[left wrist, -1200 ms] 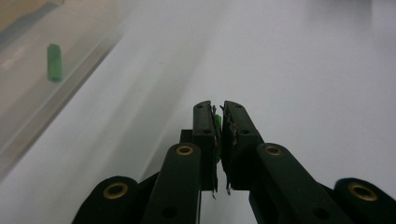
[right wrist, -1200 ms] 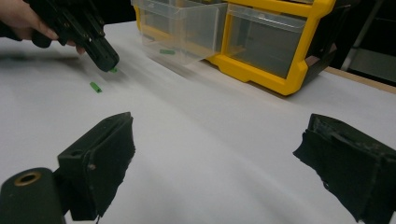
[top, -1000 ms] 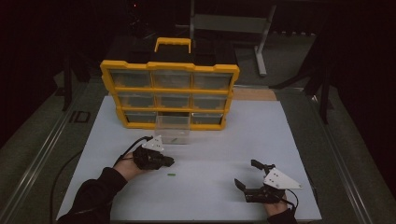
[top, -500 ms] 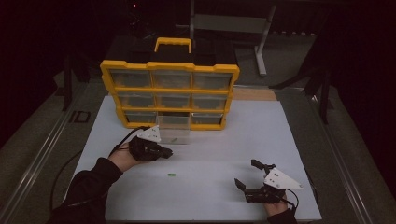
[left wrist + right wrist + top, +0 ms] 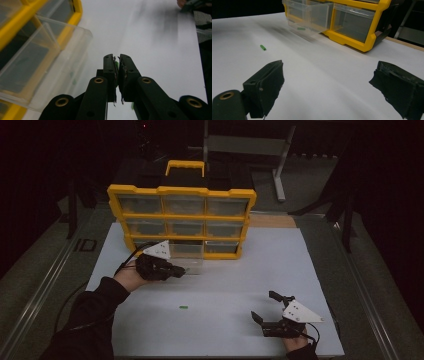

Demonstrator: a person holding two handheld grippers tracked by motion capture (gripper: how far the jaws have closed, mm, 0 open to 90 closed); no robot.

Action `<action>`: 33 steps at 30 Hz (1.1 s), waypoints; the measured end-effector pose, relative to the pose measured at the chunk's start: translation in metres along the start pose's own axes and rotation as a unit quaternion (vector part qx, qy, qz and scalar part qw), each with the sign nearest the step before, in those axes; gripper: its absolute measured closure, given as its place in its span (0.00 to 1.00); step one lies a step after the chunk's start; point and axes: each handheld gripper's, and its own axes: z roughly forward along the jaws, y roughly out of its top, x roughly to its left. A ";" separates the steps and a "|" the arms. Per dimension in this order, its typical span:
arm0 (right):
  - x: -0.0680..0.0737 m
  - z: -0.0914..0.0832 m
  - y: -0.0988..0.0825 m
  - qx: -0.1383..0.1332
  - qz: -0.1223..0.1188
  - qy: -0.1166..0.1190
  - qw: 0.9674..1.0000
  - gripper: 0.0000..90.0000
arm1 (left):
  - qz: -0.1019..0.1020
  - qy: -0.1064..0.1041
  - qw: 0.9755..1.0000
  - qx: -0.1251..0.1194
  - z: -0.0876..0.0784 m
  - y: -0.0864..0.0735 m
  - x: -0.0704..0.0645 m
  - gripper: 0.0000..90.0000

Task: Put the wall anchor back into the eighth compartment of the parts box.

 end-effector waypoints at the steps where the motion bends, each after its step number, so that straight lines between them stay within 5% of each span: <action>1: 0.000 0.000 0.000 0.000 0.000 0.000 1.000 0.10 | 0.001 0.002 1.000 -0.002 -0.001 0.003 0.003 0.94; 14: 0.000 0.000 0.000 0.000 0.001 0.001 1.000 0.10 | 0.000 0.017 1.000 -0.018 -0.013 0.023 0.021 0.94; 33: 0.001 0.001 0.000 0.003 0.002 0.003 1.000 0.10 | -0.067 0.060 0.995 -0.045 -0.001 0.021 0.047 0.94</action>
